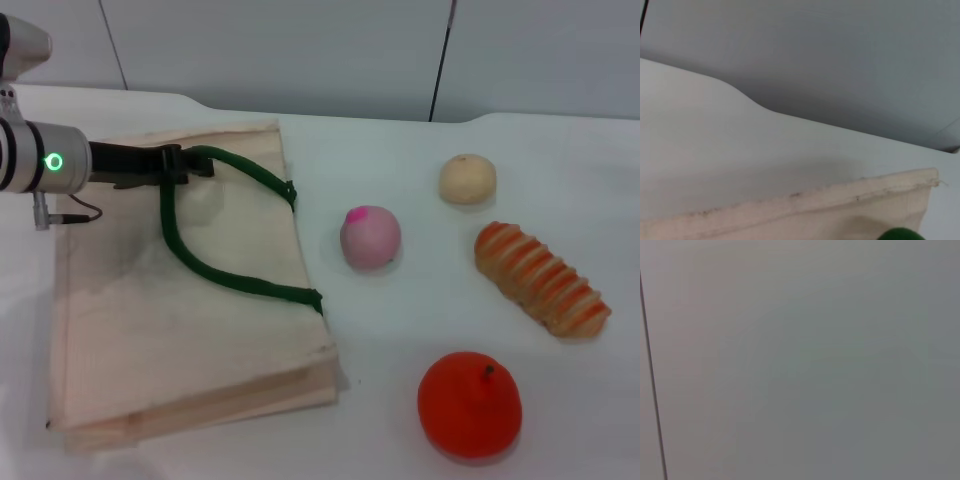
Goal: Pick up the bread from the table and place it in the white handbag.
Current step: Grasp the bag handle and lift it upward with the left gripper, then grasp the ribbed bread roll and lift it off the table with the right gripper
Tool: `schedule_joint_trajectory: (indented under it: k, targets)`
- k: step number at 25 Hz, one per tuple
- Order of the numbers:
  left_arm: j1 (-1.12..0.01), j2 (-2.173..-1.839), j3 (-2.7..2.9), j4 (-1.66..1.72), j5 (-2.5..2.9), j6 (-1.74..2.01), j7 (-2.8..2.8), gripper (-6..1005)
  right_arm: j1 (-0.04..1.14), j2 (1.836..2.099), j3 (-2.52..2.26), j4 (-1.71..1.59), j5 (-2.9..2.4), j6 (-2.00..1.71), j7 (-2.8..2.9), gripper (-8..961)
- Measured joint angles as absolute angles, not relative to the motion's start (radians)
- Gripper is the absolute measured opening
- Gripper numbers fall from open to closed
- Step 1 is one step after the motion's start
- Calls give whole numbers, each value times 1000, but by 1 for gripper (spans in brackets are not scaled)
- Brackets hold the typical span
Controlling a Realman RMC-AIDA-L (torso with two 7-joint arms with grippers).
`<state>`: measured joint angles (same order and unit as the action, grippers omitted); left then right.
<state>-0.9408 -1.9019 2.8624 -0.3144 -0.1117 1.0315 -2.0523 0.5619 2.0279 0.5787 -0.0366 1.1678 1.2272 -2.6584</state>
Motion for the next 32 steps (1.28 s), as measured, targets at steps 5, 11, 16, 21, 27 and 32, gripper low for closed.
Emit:
schedule_joint_trajectory:
  k: [5,11,16,21,27,32]
  targets:
    - [-946,-1902,2862,-314,-129,1082,-2023,444,559,2028,580,-37,1167,1227,-2658,861]
    - [-946,-1888,2861,-323,-220,1220,-1919,249,555,2028,580,-37,1167,1227,-2658,860]
    - [-897,-1855,2861,-325,-385,1396,-1795,133,554,2028,580,-39,1167,1227,-2658,858]
    - [-846,-1827,2861,-329,-592,1622,-1653,121,554,2029,581,-39,1167,1226,-2658,857]
    - [-853,-1814,2862,-350,-652,1718,-1636,121,554,2029,581,-34,1167,1226,-2658,855]
    - [-871,-1811,2863,-350,-670,1783,-1637,120,554,2029,578,-37,1167,1226,-2623,853]
